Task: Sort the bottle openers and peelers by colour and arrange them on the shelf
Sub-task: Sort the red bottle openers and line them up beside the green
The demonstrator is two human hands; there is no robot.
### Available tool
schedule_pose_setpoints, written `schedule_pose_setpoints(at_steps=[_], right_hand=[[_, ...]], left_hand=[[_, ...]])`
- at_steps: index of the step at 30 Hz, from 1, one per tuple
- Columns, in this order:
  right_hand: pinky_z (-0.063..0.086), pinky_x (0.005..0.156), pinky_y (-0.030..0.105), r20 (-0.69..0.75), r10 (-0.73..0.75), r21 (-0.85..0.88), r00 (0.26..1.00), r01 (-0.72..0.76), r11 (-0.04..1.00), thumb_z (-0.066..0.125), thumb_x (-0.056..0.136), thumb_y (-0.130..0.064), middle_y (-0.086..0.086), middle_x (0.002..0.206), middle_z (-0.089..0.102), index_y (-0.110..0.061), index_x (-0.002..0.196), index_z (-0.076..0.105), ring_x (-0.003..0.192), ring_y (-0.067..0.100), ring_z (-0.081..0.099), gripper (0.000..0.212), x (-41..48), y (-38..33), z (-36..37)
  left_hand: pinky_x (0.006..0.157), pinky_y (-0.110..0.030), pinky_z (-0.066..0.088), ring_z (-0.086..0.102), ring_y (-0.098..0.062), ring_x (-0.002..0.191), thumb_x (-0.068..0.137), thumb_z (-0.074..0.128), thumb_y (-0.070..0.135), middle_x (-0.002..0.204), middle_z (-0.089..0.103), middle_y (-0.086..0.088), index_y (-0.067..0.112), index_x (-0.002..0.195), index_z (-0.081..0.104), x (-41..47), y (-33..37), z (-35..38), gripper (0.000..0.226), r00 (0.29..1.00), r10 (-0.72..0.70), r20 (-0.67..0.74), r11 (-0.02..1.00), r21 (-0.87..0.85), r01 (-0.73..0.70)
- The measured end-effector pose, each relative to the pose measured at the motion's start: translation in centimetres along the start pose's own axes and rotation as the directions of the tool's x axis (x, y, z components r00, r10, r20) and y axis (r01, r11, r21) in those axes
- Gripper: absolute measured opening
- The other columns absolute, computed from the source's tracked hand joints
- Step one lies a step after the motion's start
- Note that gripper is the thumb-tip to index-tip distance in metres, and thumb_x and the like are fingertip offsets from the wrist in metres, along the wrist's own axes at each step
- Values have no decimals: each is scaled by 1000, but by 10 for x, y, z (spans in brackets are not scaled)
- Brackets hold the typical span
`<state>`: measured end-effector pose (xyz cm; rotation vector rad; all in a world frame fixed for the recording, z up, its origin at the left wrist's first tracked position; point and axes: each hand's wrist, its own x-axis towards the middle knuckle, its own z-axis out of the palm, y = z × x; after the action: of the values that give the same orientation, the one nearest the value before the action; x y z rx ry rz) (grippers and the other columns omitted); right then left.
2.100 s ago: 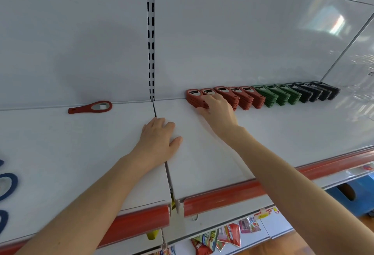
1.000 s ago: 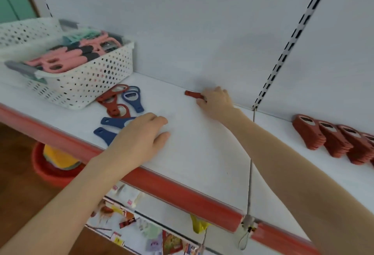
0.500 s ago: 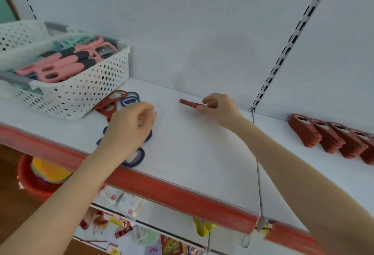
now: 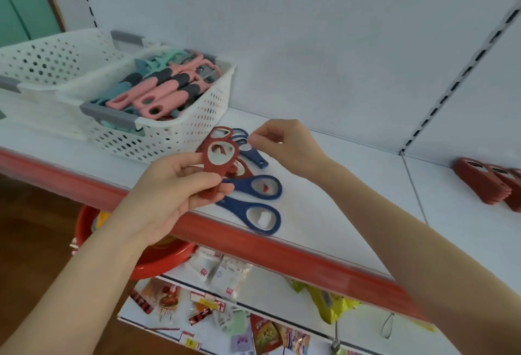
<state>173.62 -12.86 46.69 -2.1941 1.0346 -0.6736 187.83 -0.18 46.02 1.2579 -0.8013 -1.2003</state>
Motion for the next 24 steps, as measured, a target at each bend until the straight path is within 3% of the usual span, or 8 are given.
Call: schedule_pose_setpoints(at_steps=[5,7,11,15,18,20,22,24], right_hand=[[43,64,29,174,106,-406,979,-27,913,61,84,-41,1,82,60,-13,84,59,77,21,55,29,12,-20,39],[39,58,28,164,155,-523,974,-47,851,61,84,-34,4,82,57,-10,87,57,75,22,53,25,16,-21,44],[35,53,27,99,199,-581,975,-106,807,56,81,-15,7,71,50,-7,67,51,68,25,49,17,15,-14,41],[43,64,30,-29,219,-445,975,-209,871,58,81,-12,8,76,62,-3,81,68,72,23,56,13,-1,-6,25],[39,53,19,-142,233,-250,962,-262,932,61,81,-12,-2,70,63,-12,78,71,60,9,51,11,-23,-12,11],[41,52,17,-188,218,-99,958,-240,966,63,80,-11,2,73,68,-14,76,72,59,12,54,11,-36,-22,9],[47,59,20,-173,177,32,969,-174,984,65,79,-8,2,74,70,-13,77,73,65,18,60,10,-47,-34,14],[49,67,18,-68,115,64,991,-111,992,68,79,-6,-7,72,68,-12,83,74,67,10,61,10,-53,-41,20]], left_hand=[[53,-23,55,69,-19,63,83,52,-13,69,68,-9,10,93,61,-3,-2,-27,27,1000,-26,2,999,-28,26],[54,-23,56,70,-19,66,83,50,-14,77,68,-10,9,96,60,-4,-3,-33,28,999,-32,31,999,-16,33],[56,-23,57,70,-19,68,85,44,-17,91,67,-16,9,100,58,-1,-6,-42,33,996,-42,82,999,-19,43],[60,-24,57,71,-19,73,88,44,-10,94,67,-17,4,110,56,5,-8,-40,28,995,-42,95,998,-37,46],[61,-25,57,71,-20,74,93,46,1,95,65,-20,-2,111,54,12,-10,-32,20,995,-43,94,994,-101,52],[64,-27,57,70,-20,75,94,49,10,98,64,-23,-6,112,53,16,-12,-23,25,995,-32,91,991,-130,44],[65,-29,57,69,-20,77,94,50,15,96,64,-22,-7,109,56,19,-13,-13,28,995,-14,94,988,-152,29],[64,-30,55,65,-19,73,94,49,13,86,65,-16,-2,95,61,19,-12,-3,19,996,15,93,983,-182,2]])
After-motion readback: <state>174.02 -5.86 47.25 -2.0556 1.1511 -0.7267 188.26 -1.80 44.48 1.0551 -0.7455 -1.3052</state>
